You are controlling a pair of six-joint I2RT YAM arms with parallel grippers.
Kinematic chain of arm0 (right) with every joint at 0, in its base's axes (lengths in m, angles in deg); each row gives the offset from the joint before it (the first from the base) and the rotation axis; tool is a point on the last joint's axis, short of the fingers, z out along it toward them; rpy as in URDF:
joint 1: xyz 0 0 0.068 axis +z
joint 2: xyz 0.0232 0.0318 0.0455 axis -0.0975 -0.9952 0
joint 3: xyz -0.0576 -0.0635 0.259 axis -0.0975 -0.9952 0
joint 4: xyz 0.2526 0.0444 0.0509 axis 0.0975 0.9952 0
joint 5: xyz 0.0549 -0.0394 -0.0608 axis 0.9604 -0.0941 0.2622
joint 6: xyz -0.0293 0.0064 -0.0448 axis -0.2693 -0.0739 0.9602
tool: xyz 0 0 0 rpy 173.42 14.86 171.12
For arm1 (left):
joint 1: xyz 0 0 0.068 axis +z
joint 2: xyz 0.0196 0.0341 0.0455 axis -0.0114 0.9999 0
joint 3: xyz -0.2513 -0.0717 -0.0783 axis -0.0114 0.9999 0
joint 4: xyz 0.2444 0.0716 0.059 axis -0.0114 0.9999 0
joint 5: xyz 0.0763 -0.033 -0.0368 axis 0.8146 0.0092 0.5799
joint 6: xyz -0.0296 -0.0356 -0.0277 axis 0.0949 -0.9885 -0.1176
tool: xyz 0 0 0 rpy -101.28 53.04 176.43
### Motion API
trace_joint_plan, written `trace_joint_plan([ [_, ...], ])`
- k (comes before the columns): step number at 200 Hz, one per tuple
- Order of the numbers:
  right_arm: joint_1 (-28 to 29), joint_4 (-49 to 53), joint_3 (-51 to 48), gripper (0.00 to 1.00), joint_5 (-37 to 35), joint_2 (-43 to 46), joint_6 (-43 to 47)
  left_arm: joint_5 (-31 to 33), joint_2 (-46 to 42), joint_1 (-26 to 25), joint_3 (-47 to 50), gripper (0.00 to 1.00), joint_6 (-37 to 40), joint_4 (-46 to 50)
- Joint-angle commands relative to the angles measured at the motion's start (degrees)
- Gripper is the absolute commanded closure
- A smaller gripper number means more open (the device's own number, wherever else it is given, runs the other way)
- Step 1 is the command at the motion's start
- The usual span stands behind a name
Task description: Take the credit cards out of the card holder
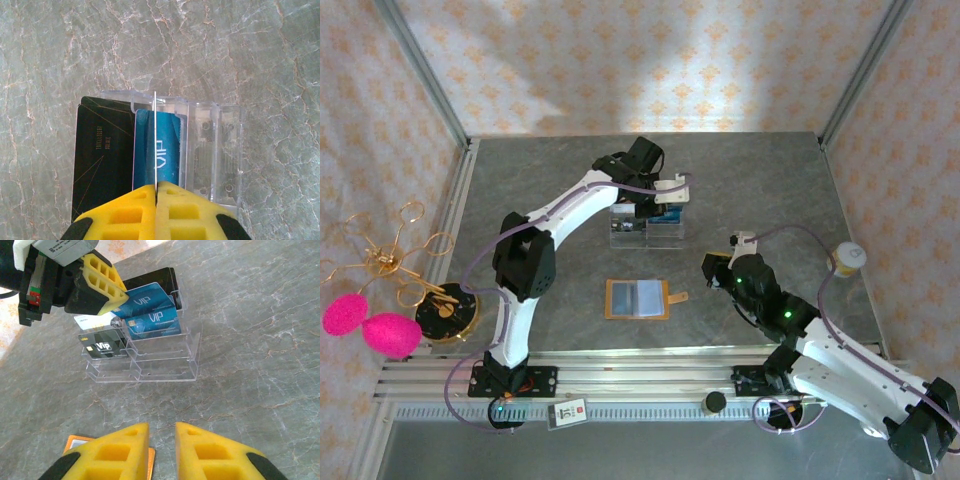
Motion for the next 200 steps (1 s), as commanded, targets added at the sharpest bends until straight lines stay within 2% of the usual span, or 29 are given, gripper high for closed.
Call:
trace_joint_plan([
  [1,-0.4,-0.2,1.8,0.80,0.0,0.5,0.5,-0.2,1.5,0.4,-1.7,1.00,1.3,1.2],
  [125,-0.4,0.5,2.9,0.80,0.9,1.1,-0.3,1.0,3.6,0.4,-1.1,1.00,0.7,1.3],
  [165,-0.4,0.1,3.0,0.79,2.0,1.0,-0.3,3.3,3.7,0.3,-1.2,1.00,-3.2,-1.3],
  [177,-0.4,0.1,2.9,0.77,2.2,0.9,-0.3,3.7,3.5,0.3,-1.5,0.84,-5.2,-2.6],
  [192,-0.4,-0.1,2.8,0.73,2.8,0.6,-0.5,3.1,3.1,0.3,-2.4,0.80,-6.7,-2.9],
  [200,-0.4,-0.2,2.7,0.67,3.0,0.5,-0.5,2.9,2.5,0.3,-2.9,0.79,-8.2,-3.4],
])
